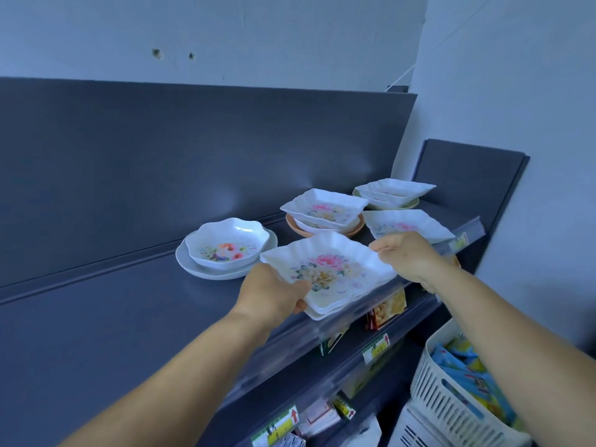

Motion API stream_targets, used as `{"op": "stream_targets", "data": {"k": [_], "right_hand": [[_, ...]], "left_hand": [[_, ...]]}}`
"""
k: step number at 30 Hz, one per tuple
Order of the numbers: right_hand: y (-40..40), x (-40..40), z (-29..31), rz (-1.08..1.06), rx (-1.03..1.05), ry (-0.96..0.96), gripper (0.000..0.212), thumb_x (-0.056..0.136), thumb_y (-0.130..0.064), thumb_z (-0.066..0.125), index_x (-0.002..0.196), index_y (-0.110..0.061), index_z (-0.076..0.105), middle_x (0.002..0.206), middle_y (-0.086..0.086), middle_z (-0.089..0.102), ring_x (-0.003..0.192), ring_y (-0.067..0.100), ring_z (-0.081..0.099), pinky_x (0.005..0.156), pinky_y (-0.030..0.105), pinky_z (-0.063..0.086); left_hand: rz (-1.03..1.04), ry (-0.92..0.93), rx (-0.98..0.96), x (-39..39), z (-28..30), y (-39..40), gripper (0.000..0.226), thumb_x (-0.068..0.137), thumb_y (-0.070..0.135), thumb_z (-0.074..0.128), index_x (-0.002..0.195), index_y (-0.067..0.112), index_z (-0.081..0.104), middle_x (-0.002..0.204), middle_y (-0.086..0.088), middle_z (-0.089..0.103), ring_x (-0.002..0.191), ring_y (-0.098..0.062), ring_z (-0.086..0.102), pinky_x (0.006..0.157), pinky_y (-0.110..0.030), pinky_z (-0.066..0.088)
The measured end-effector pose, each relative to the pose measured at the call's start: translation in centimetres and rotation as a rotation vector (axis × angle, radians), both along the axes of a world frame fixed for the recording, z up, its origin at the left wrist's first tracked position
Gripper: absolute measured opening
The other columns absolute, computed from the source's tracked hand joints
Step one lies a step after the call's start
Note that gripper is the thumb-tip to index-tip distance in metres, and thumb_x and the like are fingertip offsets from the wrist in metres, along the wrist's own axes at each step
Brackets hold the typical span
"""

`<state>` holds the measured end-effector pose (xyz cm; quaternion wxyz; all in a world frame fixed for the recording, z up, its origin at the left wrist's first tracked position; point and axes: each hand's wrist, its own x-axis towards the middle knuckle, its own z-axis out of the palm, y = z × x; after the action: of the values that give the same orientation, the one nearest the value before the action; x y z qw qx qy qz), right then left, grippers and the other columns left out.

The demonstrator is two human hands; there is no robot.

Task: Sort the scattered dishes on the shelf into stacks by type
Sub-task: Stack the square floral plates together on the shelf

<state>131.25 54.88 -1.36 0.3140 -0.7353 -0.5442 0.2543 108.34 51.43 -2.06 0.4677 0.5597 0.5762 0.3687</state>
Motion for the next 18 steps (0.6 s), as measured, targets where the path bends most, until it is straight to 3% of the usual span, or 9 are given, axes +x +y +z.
{"op": "stream_targets", "data": {"k": [4,7,10,14,18], "right_hand": [[0.3,0.1,-0.5,0.042,-0.007,-0.011,0.035,0.095,-0.008,0.046,0.122,-0.017,0.066,0.133,0.003,0.06,0.124,0.02,0.052,0.102,0.031,0.041],[0.6,0.1,-0.9,0.079,0.007,-0.027,0.034,0.096,-0.01,0.045,0.122,-0.018,0.066,0.132,0.0,0.061,0.123,0.018,0.053,0.099,0.028,0.041],[0.8,0.1,-1.6,0.101,0.016,-0.008,0.033,0.097,-0.011,0.046,0.123,-0.018,0.066,0.132,-0.002,0.061,0.122,0.016,0.052,0.095,0.024,0.039],[1.1,0.3,-2.1,0.091,-0.004,0.065,0.033,0.099,-0.014,0.044,0.126,-0.017,0.064,0.134,0.002,0.058,0.117,0.017,0.05,0.091,0.026,0.037],[1.1,0.3,-2.2,0.077,-0.033,0.076,0.033,0.1,-0.019,0.042,0.127,-0.016,0.062,0.135,0.006,0.057,0.124,0.024,0.05,0.088,0.031,0.039]], "left_hand": [[0.051,0.044,-0.021,0.4,-0.6,0.0,0.009,0.086,0.008,0.062,0.079,0.004,0.066,0.068,-0.009,0.066,0.056,-0.02,0.054,0.06,-0.026,0.049],[0.069,0.028,-0.062,0.4,-1.2,-0.1,0.019,0.086,0.007,0.061,0.095,-0.007,0.069,0.071,-0.014,0.064,0.059,-0.023,0.049,0.061,-0.031,0.042],[0.1,0.02,-0.084,0.2,-1.7,0.1,0.027,0.086,0.011,0.063,0.101,-0.012,0.067,0.079,-0.021,0.07,0.057,-0.022,0.051,0.058,-0.029,0.045],[0.12,-0.022,-0.09,0.1,-2.2,0.3,0.022,0.088,0.016,0.065,0.102,-0.002,0.068,0.081,-0.014,0.07,0.057,-0.019,0.054,0.058,-0.025,0.05],[0.121,-0.079,-0.095,0.3,-2.6,0.3,0.019,0.091,0.015,0.063,0.098,-0.002,0.069,0.083,-0.008,0.073,0.053,-0.011,0.06,0.048,-0.014,0.051]]}}
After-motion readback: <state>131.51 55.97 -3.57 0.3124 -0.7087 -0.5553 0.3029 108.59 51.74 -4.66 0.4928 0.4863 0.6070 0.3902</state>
